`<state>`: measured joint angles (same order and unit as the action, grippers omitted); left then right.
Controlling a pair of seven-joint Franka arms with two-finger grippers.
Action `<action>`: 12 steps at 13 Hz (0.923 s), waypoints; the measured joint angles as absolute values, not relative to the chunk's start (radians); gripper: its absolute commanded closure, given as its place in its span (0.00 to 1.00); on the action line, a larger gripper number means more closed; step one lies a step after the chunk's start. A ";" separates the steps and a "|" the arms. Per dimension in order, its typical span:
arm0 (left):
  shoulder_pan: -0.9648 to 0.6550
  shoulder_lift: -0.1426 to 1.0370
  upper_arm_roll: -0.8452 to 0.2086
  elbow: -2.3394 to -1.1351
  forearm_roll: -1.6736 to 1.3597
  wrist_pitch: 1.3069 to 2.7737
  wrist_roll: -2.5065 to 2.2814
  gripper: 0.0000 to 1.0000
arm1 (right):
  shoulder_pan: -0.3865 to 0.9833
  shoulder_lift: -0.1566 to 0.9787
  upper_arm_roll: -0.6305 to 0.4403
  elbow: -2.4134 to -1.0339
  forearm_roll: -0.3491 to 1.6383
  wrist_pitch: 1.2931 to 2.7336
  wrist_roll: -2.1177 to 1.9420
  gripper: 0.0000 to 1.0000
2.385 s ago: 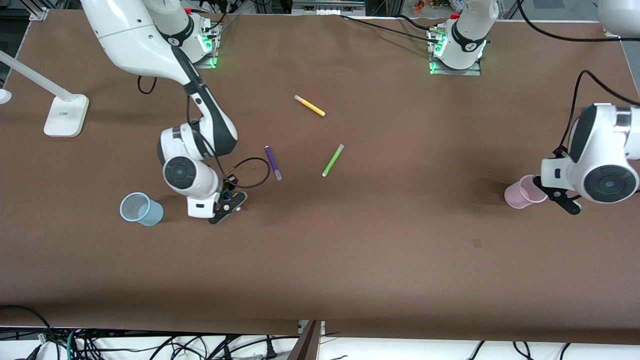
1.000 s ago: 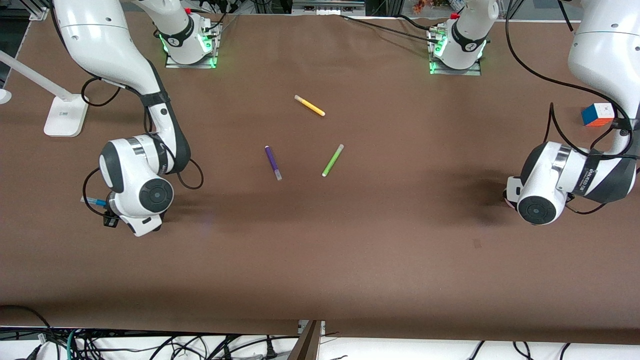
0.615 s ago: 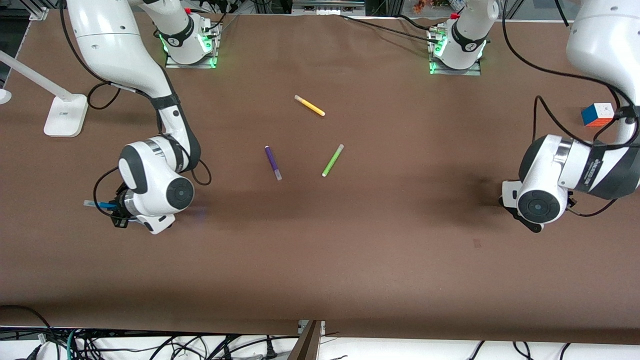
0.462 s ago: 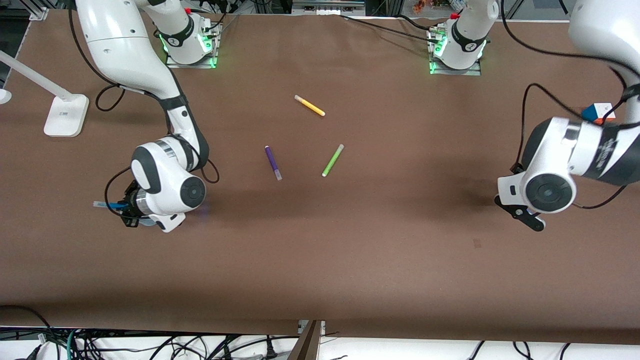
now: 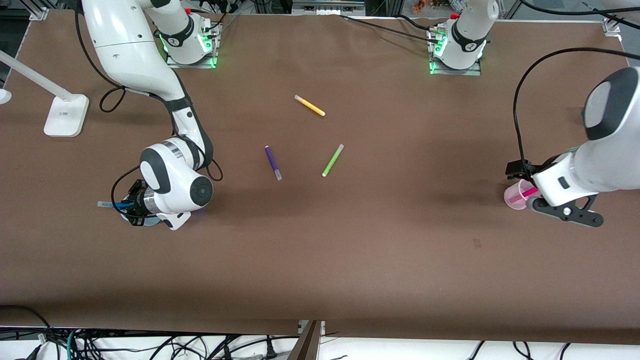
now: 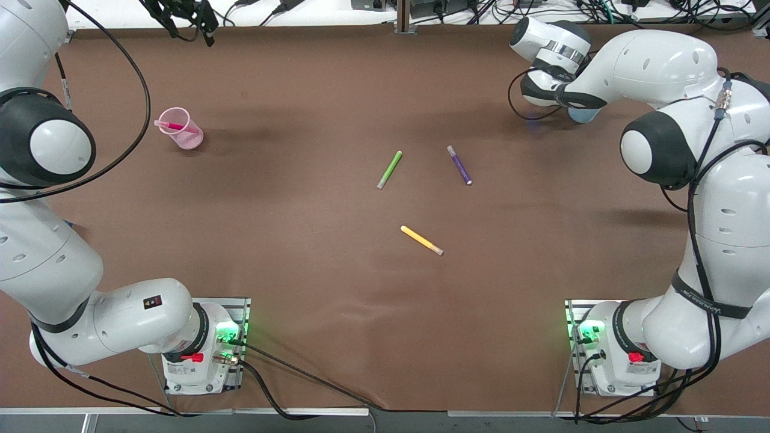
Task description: Place pink and blue markers in matching cups
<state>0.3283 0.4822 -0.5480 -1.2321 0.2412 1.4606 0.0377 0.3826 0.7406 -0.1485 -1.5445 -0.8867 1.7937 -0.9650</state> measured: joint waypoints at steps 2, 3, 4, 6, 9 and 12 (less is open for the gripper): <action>0.346 0.435 -0.546 -1.225 0.162 1.483 -0.020 0.00 | 0.382 0.741 -0.149 -1.545 -0.888 1.795 -0.965 0.00; 0.345 0.411 -0.541 -1.226 0.142 1.484 -0.043 0.00 | 0.382 0.741 -0.150 -1.544 -0.888 1.796 -0.964 0.00; 0.337 0.392 -0.534 -1.227 0.136 1.485 -0.062 0.00 | 0.381 0.741 -0.151 -1.544 -0.888 1.796 -0.964 0.00; 0.264 0.356 -0.461 -1.235 0.126 1.485 -0.076 0.00 | 0.382 0.739 -0.152 -1.538 -0.888 1.797 -0.963 0.00; 0.091 0.289 -0.248 -1.273 0.036 1.485 -0.079 0.00 | 0.377 0.712 -0.162 -1.484 -0.775 1.791 -0.959 0.00; -0.023 0.224 -0.098 -1.352 0.000 1.488 -0.054 0.00 | 0.354 0.649 -0.182 -1.403 -0.556 1.726 -0.961 0.00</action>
<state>-0.0231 0.2238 -0.0985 -1.3516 0.0002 1.4876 -0.0541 0.3537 0.6487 -0.1822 -1.4029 -0.5561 1.7264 -0.9606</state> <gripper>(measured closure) 0.000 0.000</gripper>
